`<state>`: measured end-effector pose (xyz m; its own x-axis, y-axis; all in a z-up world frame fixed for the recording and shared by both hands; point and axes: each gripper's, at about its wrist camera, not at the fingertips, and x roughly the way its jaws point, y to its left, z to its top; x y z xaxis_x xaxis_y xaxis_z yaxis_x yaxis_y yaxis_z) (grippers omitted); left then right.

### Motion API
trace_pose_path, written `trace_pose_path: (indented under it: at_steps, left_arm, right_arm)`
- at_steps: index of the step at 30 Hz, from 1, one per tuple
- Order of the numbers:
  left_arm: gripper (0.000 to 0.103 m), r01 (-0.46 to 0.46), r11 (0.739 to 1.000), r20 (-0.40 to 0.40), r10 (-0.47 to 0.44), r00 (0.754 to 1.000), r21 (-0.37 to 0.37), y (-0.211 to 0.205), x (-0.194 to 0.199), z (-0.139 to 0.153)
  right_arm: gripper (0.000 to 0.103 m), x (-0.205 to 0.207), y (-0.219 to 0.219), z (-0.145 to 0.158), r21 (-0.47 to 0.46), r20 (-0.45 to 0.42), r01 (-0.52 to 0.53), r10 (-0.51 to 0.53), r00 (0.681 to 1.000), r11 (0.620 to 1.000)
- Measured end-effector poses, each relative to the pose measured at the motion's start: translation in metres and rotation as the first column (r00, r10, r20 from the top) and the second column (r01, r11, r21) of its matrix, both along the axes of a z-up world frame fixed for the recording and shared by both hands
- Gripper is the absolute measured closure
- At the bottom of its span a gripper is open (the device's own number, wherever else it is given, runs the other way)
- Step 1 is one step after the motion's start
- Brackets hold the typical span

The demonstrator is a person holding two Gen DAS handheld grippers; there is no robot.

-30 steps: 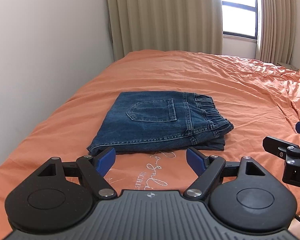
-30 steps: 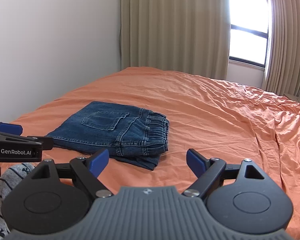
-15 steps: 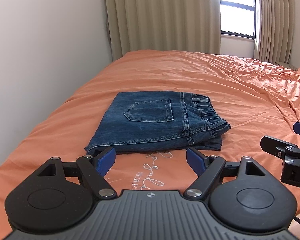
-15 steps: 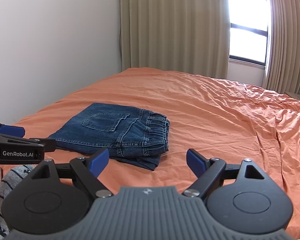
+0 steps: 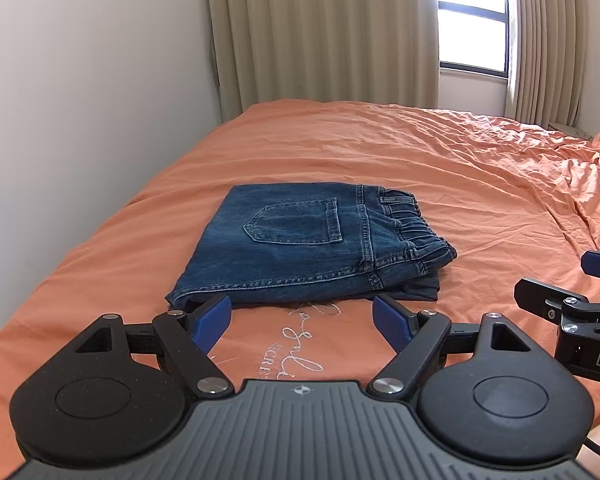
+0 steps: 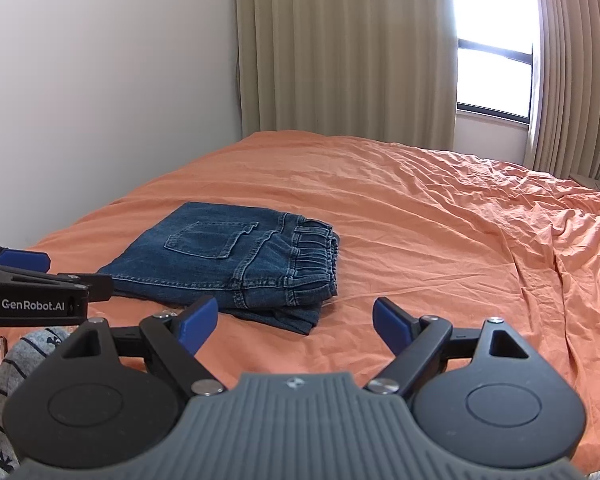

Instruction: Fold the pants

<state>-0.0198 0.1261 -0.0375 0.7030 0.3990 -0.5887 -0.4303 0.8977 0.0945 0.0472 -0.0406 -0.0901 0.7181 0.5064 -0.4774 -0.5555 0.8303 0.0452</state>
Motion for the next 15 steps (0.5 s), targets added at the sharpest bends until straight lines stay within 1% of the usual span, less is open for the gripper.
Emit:
trace_pose_path:
  at_steps: [15]
  left_arm:
    - [0.009, 0.012, 1.0, 0.004, -0.012, 1.0, 0.0, -0.0025, -0.0005, 0.0025]
  right_arm:
    - [0.022, 0.0001, -0.0031, -0.0001, 0.009, -0.015, 0.008, -0.008, 1.0, 1.0]
